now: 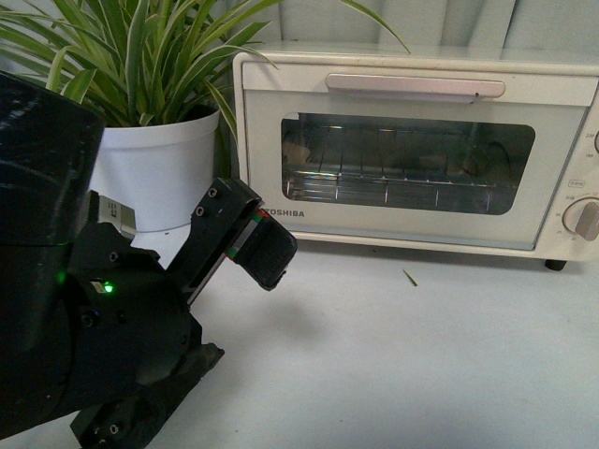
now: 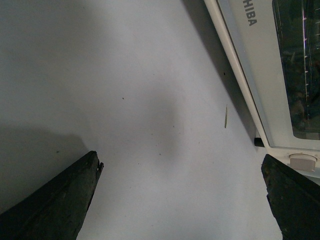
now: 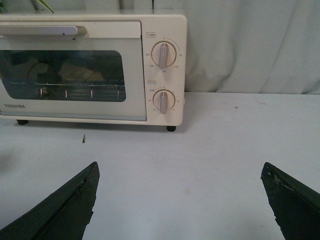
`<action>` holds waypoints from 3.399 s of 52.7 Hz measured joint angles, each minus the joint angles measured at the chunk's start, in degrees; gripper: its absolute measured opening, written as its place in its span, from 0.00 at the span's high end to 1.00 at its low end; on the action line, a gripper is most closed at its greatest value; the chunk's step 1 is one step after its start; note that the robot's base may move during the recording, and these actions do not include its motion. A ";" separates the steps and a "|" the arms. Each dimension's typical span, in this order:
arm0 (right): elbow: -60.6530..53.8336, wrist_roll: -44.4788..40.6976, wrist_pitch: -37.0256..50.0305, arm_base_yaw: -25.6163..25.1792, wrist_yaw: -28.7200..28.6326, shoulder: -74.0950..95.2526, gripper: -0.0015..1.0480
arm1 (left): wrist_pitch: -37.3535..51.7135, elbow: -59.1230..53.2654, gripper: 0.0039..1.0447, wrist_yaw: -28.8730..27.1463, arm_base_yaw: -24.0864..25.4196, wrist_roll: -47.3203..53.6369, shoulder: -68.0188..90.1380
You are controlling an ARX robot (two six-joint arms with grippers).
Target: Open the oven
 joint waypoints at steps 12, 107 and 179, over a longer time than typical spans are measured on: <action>0.00 0.00 0.00 -0.02 0.02 0.00 0.09 | 0.61 1.36 0.06 0.02 -0.76 -1.14 1.73; 59.25 23.41 3.26 16.28 15.02 84.21 0.09 | 2.67 1.68 0.06 0.33 0.94 -6.60 3.23; 37.55 17.86 11.43 20.04 6.19 73.20 0.09 | 2.58 1.77 0.06 0.48 1.42 -6.49 3.45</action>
